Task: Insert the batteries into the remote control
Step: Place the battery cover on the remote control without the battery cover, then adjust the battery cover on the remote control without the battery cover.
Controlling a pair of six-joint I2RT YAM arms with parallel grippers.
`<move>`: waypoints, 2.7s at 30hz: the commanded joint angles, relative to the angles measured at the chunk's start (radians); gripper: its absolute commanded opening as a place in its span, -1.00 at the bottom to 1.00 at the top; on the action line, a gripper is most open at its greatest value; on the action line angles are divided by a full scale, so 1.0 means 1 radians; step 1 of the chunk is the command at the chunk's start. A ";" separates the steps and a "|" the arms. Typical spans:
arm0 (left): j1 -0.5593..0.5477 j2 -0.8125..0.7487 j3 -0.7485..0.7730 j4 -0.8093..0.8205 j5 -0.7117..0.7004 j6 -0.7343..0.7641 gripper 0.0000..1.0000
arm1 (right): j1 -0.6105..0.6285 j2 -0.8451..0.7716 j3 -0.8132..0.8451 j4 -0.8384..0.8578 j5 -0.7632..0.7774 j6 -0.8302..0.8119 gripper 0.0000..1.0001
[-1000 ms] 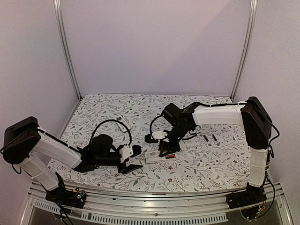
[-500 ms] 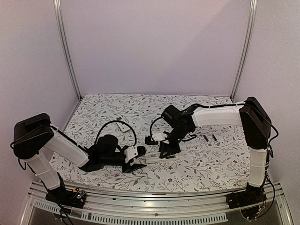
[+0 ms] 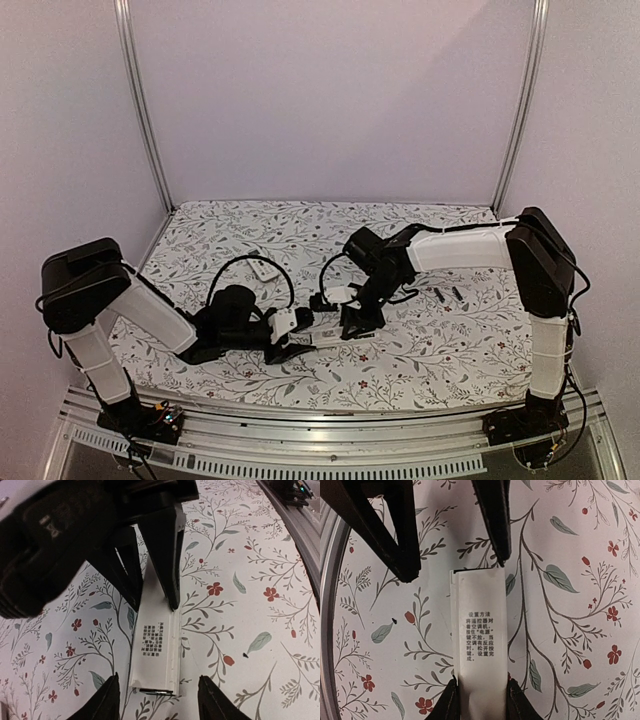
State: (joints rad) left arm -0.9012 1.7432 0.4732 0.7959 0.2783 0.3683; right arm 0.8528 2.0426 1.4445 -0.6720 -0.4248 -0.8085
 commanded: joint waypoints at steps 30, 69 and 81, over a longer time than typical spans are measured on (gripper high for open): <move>0.038 0.081 0.053 -0.010 0.071 -0.013 0.11 | 0.007 0.018 -0.009 -0.003 -0.023 -0.012 -0.26; 0.073 0.098 0.142 -0.140 0.128 0.000 0.28 | -0.190 -0.356 -0.451 0.417 0.109 1.230 -0.09; 0.073 0.126 0.161 -0.139 0.149 -0.008 0.20 | -0.189 -0.307 -0.506 0.447 0.042 1.269 -0.37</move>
State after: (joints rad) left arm -0.8387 1.8431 0.6167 0.6666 0.4107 0.3687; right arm 0.6601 1.7218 0.9619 -0.2455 -0.3523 0.4355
